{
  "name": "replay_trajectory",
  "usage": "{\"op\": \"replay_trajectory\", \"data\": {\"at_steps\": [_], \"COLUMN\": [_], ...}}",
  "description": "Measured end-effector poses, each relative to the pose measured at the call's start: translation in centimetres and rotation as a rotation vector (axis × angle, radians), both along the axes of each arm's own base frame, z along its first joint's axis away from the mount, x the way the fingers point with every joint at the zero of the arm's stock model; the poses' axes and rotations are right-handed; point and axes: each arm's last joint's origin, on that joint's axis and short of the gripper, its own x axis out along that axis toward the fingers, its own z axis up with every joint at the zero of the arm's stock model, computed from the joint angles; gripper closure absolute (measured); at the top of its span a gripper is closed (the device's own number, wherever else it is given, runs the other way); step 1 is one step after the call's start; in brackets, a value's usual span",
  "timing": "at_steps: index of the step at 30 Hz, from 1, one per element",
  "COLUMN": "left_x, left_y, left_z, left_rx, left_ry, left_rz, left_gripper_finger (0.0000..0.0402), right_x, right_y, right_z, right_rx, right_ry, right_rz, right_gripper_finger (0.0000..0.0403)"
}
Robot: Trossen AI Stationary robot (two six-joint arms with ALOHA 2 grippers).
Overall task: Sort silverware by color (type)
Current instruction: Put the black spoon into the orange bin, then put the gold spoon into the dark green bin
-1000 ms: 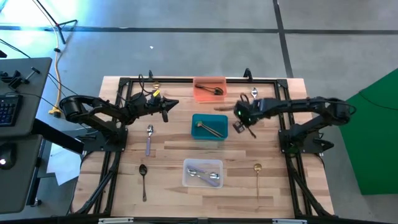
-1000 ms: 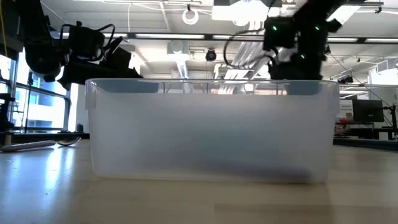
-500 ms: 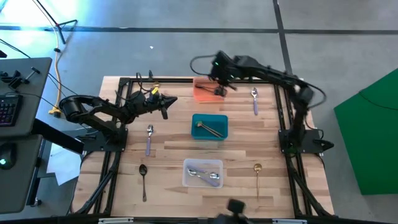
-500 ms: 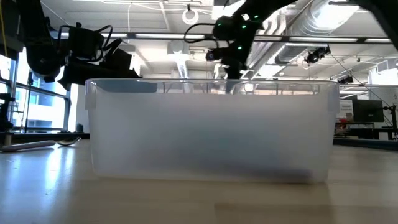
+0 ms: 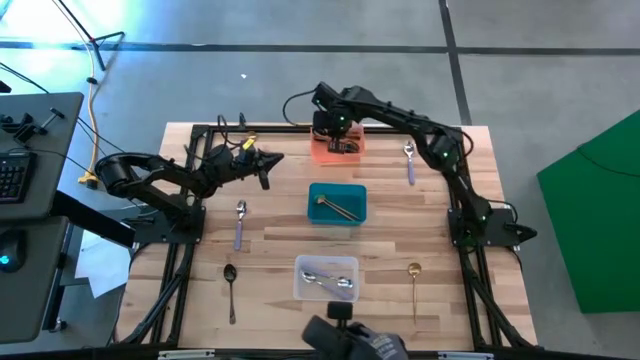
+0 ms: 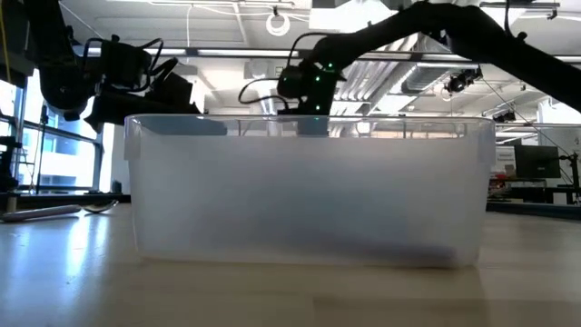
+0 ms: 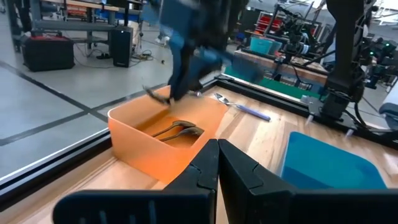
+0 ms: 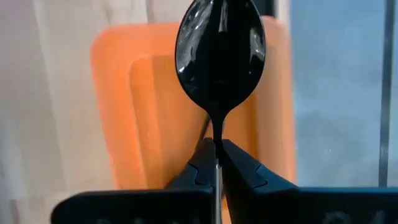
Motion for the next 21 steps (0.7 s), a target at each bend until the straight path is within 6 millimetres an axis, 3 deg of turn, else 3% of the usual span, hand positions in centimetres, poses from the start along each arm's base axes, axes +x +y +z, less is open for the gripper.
{"op": "replay_trajectory", "data": {"at_steps": [6,13,21], "left_x": [-0.3,-0.4,-0.4], "left_y": [0.4,0.5,0.5], "left_z": [0.0,0.0,0.0], "left_rx": [0.015,0.005,-0.014], "left_ry": [0.007,0.004,-0.002], "left_rz": [0.019,0.008,0.006], "left_gripper_finger": [0.0401,0.0401,0.0401], "right_x": [0.5,0.6,0.8], "right_y": [-0.5,-0.7,-0.6], "right_z": [-2.9,-3.7,-3.7], "right_rx": [0.033,0.055,0.061], "right_ry": [0.058,0.055,0.039], "right_rz": [0.024,0.027,-0.002], "right_gripper_finger": [0.0402,0.0396,0.0324]}}
